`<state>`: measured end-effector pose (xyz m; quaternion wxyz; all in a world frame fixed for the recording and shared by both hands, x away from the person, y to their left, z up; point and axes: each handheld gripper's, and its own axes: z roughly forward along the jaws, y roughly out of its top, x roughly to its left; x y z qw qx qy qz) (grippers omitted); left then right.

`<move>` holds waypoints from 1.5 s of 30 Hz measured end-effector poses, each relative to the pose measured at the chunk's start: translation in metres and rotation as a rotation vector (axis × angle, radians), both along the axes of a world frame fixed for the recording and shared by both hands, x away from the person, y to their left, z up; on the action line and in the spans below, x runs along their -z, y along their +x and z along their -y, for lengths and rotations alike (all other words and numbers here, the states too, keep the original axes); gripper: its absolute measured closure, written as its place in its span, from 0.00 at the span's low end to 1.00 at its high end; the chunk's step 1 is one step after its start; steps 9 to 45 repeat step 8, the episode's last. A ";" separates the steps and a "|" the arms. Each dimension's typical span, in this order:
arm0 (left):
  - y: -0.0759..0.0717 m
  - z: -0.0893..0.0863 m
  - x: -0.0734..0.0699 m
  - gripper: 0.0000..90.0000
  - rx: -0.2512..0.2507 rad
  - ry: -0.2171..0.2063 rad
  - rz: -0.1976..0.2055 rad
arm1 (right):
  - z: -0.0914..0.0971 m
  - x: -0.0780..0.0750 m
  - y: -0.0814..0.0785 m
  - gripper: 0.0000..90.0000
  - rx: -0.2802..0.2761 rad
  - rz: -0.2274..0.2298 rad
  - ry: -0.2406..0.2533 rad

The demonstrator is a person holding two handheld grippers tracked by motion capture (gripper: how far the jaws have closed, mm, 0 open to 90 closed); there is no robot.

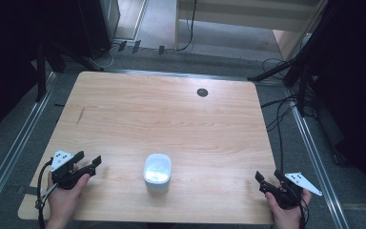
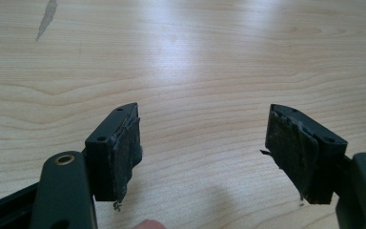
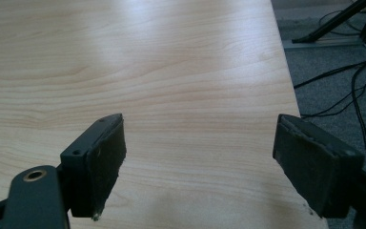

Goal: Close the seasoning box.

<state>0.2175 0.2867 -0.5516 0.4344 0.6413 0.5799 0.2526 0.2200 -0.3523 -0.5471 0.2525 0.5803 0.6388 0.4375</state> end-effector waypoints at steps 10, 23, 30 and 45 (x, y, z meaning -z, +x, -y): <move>0.000 0.000 0.000 0.35 0.007 -0.002 0.003 | 0.001 0.000 0.002 0.21 0.003 -0.021 0.015; 0.000 0.000 0.000 0.35 0.007 -0.002 0.003 | 0.001 0.000 0.002 0.21 0.003 -0.021 0.015; 0.000 0.000 0.000 0.35 0.007 -0.002 0.003 | 0.001 0.000 0.002 0.21 0.003 -0.021 0.015; 0.000 0.000 0.000 0.35 0.007 -0.002 0.003 | 0.001 0.000 0.002 0.21 0.003 -0.021 0.015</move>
